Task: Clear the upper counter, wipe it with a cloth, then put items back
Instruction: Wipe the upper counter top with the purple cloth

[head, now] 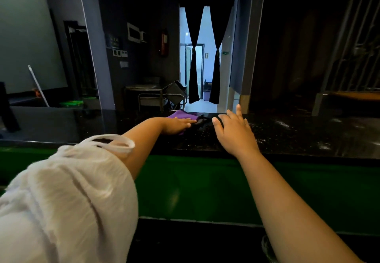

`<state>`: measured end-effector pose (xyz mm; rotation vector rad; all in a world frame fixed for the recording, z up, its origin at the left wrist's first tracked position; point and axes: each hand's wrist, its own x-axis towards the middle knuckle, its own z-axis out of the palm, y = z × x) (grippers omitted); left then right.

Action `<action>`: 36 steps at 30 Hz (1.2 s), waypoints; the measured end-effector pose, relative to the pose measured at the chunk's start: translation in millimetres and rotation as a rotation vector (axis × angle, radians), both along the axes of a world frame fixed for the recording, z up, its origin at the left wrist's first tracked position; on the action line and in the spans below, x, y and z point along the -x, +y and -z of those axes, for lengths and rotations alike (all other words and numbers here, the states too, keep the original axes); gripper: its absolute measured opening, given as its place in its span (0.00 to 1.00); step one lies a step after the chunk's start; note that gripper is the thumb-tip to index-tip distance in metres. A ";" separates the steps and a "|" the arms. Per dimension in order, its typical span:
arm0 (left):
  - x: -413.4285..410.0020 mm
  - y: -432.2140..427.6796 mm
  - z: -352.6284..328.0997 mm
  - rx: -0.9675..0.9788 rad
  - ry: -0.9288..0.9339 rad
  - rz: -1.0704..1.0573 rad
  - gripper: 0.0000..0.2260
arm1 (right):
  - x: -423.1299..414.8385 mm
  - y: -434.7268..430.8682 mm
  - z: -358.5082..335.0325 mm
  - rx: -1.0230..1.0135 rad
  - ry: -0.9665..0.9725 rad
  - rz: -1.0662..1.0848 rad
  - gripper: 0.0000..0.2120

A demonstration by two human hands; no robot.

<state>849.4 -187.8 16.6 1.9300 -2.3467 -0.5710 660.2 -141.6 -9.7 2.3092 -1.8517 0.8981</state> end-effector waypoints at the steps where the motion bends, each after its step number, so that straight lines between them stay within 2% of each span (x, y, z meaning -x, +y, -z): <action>1: -7.4 10.0 0.2 -0.001 0.026 -0.010 0.20 | 0.4 3.1 -0.2 -0.009 0.004 0.006 0.25; 6: -52.5 42.0 3.9 0.135 0.089 -0.199 0.20 | 2.7 20.9 7.2 -0.058 0.067 0.074 0.25; 10: -56.1 39.4 8.8 0.131 -0.016 -0.347 0.21 | 1.4 20.2 11.9 -0.077 0.092 0.089 0.25; 16: 7.6 55.5 9.1 0.192 -0.059 -0.094 0.20 | 0.8 14.4 7.8 -0.080 0.059 0.109 0.25; 20: 0.9 71.6 13.7 0.199 -0.154 0.000 0.21 | 2.3 17.7 11.5 -0.031 0.056 0.109 0.24; 22: -18.2 74.9 13.2 0.195 -0.126 -0.040 0.20 | 2.7 17.0 12.1 -0.030 0.061 0.112 0.25; 25: -58.0 66.0 15.0 0.217 0.006 -0.242 0.21 | 1.6 15.6 13.0 -0.032 0.064 0.128 0.25; 28: -69.8 51.3 19.6 0.207 -0.009 -0.354 0.23 | -0.8 12.7 13.0 -0.014 0.069 0.154 0.25; 30: -60.3 42.3 22.0 0.195 -0.033 -0.335 0.27 | -1.8 11.4 12.2 -0.017 0.073 0.169 0.26; 33: -27.1 51.3 24.6 0.230 -0.108 -0.160 0.34 | -1.3 9.8 14.0 0.000 0.064 0.171 0.25; 36: 8.6 69.7 28.7 0.318 -0.118 -0.118 0.25 | -0.2 11.2 17.0 0.066 0.034 0.182 0.26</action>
